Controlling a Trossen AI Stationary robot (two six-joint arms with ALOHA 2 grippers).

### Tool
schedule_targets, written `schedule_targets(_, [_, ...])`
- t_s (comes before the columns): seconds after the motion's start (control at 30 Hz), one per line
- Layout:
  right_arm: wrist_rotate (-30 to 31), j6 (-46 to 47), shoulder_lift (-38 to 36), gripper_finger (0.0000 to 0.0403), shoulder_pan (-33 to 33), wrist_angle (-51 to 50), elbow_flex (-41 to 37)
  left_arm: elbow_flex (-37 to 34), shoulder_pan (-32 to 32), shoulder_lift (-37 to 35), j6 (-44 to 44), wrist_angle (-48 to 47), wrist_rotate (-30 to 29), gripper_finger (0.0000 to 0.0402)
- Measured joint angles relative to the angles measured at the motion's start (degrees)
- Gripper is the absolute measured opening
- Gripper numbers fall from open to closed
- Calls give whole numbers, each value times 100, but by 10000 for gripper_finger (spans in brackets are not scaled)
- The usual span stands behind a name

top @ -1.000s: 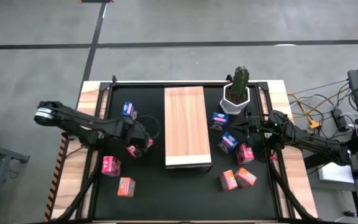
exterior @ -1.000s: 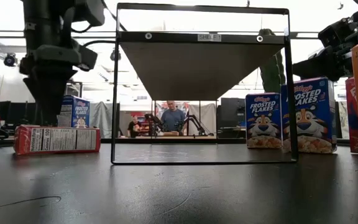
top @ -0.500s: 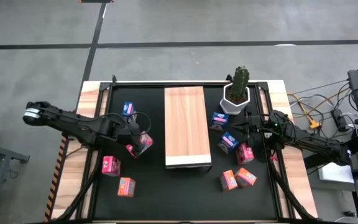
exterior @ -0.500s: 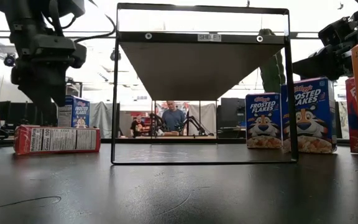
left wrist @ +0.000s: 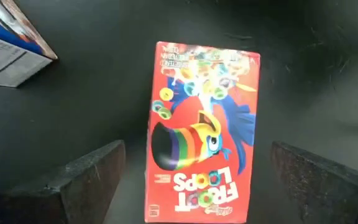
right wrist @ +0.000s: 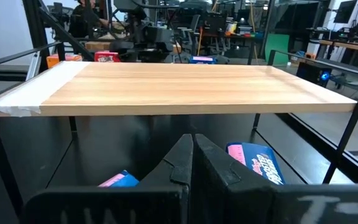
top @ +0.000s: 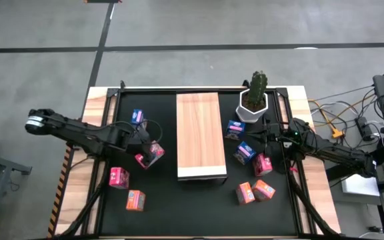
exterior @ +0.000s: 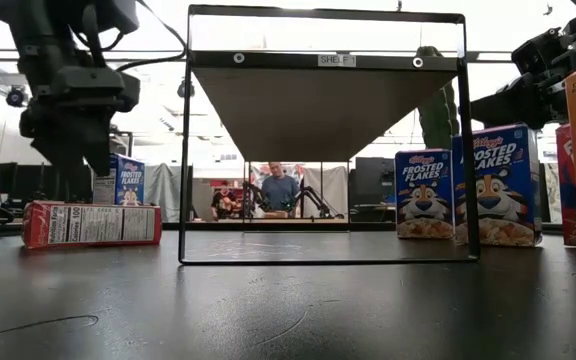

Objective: Stack cereal on shelf
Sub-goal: Put the top left red cereal box on the shelf

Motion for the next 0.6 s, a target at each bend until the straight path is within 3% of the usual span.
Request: schedule_targets(0.6, [2,1,1,9,2,-2,0,57,31,700,191,89,95,384])
